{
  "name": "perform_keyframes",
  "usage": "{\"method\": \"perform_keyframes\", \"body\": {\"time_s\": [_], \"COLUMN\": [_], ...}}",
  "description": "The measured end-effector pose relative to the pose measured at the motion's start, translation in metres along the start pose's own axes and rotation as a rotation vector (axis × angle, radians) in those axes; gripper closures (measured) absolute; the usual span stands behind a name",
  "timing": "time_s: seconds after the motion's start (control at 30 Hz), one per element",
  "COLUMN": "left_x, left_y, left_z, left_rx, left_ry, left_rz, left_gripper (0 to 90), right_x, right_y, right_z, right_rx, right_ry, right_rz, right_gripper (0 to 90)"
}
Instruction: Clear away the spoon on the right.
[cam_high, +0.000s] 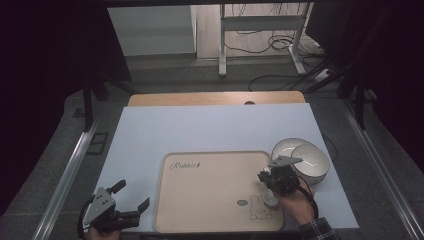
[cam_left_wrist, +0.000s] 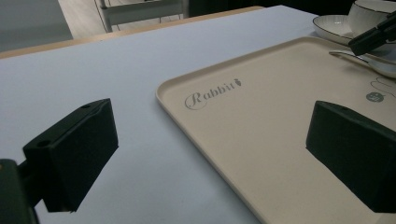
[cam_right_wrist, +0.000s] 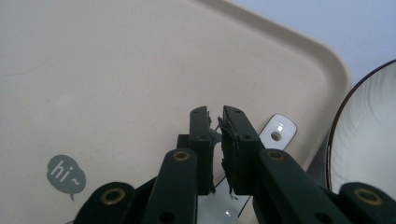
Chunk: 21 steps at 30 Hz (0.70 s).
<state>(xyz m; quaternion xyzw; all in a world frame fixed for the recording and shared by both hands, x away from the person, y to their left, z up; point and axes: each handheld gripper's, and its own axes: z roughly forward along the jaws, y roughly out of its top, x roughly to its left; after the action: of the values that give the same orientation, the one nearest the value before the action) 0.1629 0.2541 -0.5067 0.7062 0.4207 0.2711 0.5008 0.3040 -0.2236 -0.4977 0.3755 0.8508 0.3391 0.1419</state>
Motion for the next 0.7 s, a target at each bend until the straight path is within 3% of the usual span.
{"method": "perform_keyframes", "body": {"time_s": [0.27, 0.7], "left_x": [0.0, 0.0], "left_y": [0.0, 0.001], "left_z": [0.0, 0.0], "left_rx": [0.0, -0.005], "left_ry": [0.001, -0.007], "left_rz": [-0.001, -0.003], "left_gripper": [2.1, 2.1], "right_x": [0.004, 0.007], "right_y": [0.002, 0.004], "right_z": [-0.005, -0.013], "right_rx": [-0.023, -0.079], "right_ry": [-0.007, -0.037], "right_rz": [-0.011, -0.037], "right_gripper": [71.9, 42.6]}}
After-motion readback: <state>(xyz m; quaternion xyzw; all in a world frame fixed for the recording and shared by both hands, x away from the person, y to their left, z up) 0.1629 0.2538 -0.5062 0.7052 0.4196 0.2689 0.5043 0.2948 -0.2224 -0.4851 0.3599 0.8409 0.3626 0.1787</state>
